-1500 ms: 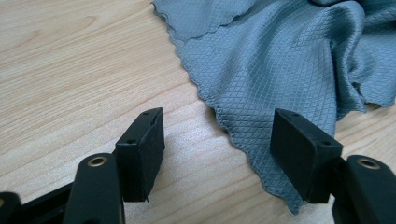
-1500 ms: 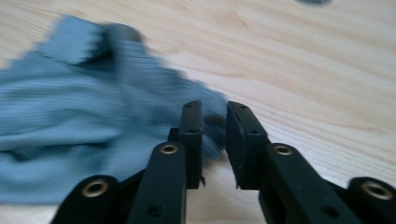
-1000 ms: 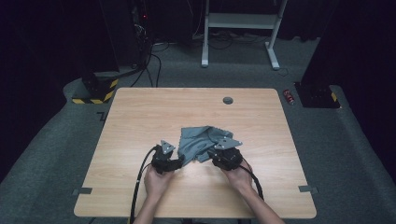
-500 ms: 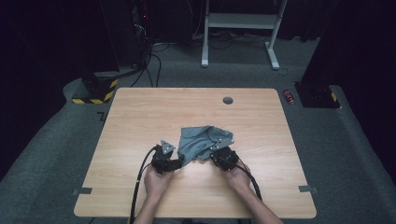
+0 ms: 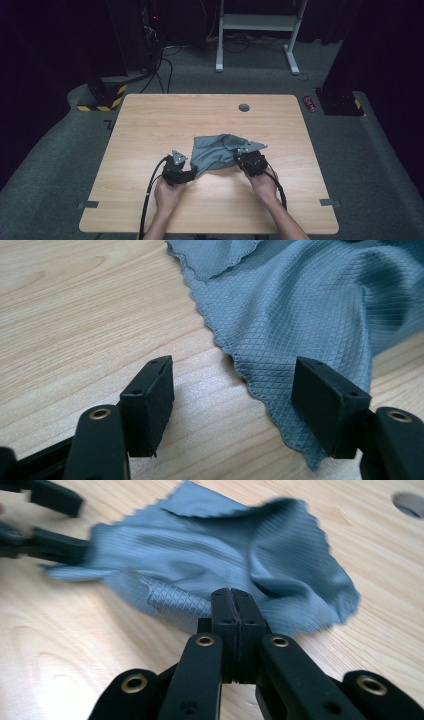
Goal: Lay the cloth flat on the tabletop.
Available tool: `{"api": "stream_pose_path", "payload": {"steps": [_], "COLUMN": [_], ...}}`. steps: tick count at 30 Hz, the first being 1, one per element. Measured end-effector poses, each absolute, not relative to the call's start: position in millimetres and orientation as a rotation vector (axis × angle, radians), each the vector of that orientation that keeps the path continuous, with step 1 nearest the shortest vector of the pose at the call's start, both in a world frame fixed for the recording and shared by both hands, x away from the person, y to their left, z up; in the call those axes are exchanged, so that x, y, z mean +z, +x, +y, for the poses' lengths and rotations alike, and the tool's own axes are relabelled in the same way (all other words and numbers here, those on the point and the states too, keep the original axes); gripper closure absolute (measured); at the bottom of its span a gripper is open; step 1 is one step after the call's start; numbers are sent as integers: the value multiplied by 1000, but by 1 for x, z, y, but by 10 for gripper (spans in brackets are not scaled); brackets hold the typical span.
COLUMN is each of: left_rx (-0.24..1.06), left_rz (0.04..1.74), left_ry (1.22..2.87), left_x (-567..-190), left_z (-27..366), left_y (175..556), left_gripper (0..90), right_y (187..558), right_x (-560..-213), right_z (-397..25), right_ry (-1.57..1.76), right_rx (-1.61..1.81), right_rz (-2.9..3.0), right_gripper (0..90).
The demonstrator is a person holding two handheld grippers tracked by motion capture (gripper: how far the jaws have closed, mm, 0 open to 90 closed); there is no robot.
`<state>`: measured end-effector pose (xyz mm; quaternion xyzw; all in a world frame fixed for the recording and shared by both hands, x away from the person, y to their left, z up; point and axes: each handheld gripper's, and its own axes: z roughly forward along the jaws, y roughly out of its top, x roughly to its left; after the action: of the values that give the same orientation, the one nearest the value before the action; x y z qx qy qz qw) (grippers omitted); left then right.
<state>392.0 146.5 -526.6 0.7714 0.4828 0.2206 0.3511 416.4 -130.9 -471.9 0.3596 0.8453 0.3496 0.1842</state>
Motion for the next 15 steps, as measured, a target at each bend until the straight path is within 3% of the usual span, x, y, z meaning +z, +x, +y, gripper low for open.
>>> {"api": "stream_pose_path", "payload": {"steps": [3,6,15], "left_rx": [572,572,572], "left_rz": [1251,1251,1250], "left_ry": [1996,1996,1997], "left_x": [-527,-527,-527], "left_z": [146,146,146], "left_y": [392,392,392], "left_gripper": [336,336,336], "right_y": [423,422,382], "right_x": [-484,-489,-484], "right_z": [-134,-138,-134], "right_ry": [1050,1095,983], "right_rx": [908,911,1011], "right_rz": [2419,2404,2411], "right_gripper": [890,825,743]}}
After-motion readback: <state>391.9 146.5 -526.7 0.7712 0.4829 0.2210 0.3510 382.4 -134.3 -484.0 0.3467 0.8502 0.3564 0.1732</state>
